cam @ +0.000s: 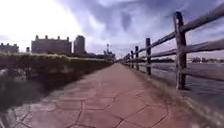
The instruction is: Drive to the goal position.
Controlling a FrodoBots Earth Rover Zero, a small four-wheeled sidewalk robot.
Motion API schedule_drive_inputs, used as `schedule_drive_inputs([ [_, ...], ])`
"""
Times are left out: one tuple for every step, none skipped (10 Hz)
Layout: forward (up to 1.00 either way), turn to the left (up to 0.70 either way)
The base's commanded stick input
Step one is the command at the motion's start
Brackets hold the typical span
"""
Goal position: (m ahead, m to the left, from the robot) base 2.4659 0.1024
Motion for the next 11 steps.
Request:
schedule_drive_inputs([
  [0.70,0.06],
  [0.70,0.06],
  [0.70,0.06],
  [0.70,0.06],
  [0.70,0.06],
  [0.70,0.06],
  [0.70,0.06],
  [0.70,0.06],
  [0.70,0.06],
  [0.70,0.06],
  [0.70,0.06],
])
